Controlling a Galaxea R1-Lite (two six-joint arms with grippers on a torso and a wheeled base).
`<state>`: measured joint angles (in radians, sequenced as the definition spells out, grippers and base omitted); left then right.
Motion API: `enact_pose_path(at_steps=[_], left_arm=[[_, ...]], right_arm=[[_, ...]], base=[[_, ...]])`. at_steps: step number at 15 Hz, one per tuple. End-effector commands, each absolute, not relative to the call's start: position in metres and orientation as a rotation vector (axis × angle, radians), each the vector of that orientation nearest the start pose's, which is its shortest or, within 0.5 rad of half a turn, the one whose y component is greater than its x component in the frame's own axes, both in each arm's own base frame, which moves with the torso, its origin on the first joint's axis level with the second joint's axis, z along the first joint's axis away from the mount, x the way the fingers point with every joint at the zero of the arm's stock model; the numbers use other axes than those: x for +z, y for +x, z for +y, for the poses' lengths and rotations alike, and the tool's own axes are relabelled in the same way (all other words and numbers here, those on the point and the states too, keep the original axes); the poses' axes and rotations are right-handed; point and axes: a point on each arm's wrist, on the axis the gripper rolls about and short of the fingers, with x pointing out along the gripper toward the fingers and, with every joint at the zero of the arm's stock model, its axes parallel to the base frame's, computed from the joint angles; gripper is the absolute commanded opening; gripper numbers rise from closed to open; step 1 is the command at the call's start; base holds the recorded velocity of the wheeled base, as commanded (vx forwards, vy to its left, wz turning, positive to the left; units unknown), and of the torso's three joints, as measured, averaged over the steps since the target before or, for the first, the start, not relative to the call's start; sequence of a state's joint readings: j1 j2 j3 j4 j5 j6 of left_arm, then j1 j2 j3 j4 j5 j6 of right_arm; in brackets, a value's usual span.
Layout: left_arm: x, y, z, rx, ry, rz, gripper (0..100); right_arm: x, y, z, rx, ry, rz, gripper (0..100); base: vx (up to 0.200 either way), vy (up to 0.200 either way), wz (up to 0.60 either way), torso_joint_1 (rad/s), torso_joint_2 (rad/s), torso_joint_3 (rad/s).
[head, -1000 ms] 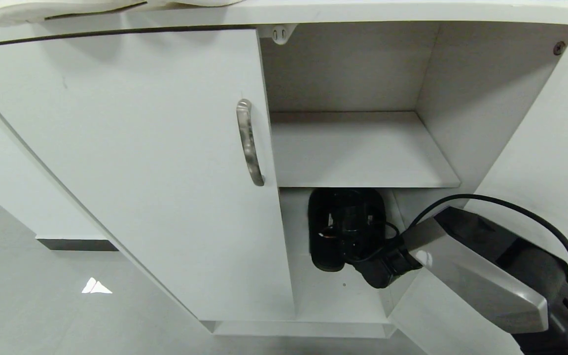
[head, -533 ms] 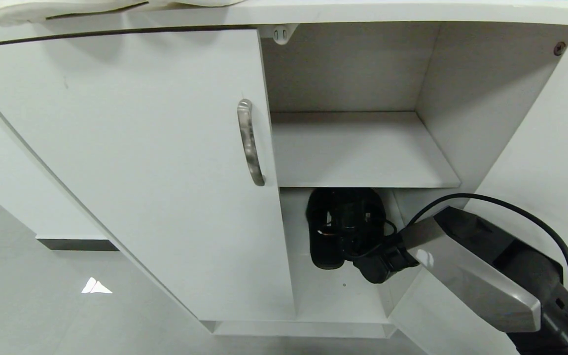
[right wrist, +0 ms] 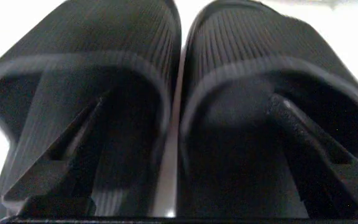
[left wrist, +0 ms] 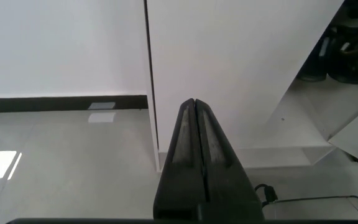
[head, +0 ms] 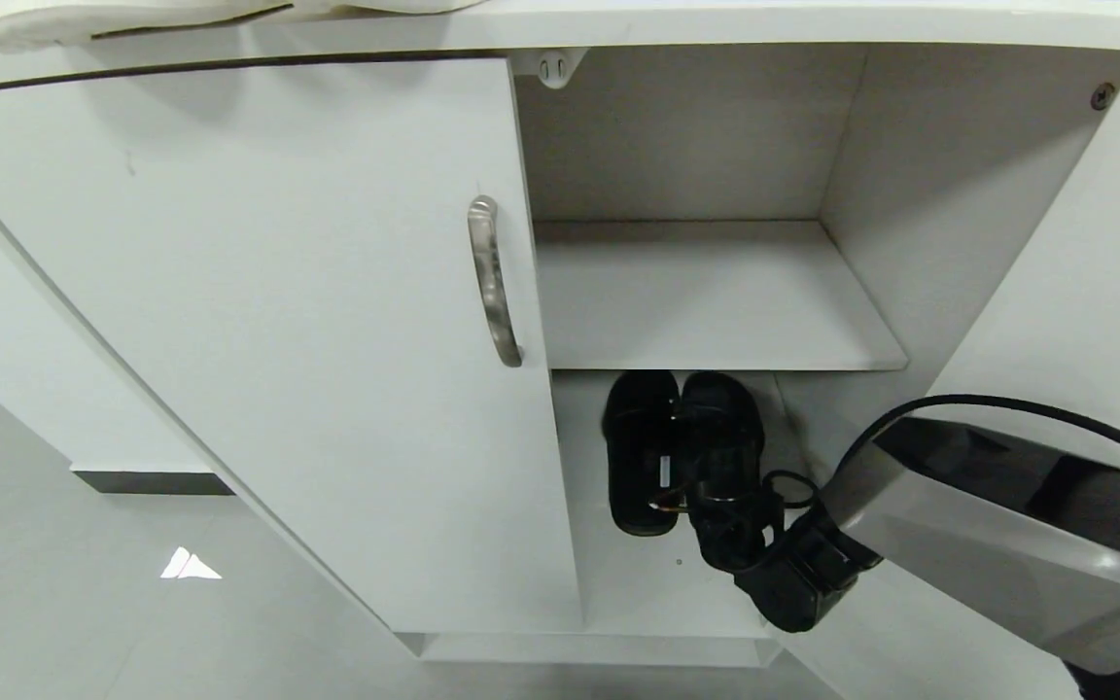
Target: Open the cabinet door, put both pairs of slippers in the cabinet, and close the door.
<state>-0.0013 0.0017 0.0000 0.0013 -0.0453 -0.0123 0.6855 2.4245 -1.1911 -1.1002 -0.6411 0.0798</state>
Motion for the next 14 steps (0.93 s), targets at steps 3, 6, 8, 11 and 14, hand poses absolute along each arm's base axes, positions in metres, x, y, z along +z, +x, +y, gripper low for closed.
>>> enact_pose_path(at_steps=[3,6,8,11,14], left_arm=[[0.075,-0.023,-0.001,-0.048,-0.012,0.005,0],[0.075,-0.023,-0.001,-0.048,-0.012,0.005,0],[0.075,-0.023,-0.001,-0.048,-0.012,0.005,0],[0.075,-0.023,-0.001,-0.064,-0.011,0.005,0],[0.075,-0.023,-0.001,-0.063,-0.011,0.005,0]], right_arm=[[0.075,0.309,0.267,0.131,0.015,0.048,100],[0.079,0.287,0.26,0.224,0.016,0.057,100],[0.084,0.269,0.256,0.323,0.046,0.04,100],[0.089,0.258,0.253,0.382,0.087,0.048,100],[0.081,0.249,0.25,0.399,0.064,0.084,100]], base=[[-0.2,0.0,0.0,0.004,0.0,0.002],[-0.2,0.0,0.0,-0.004,0.0,0.005],[-0.2,0.0,0.0,-0.002,0.01,0.002],[-0.2,0.0,0.0,0.001,0.0,0.002],[-0.067,0.0,0.0,-0.001,0.0,-0.001]])
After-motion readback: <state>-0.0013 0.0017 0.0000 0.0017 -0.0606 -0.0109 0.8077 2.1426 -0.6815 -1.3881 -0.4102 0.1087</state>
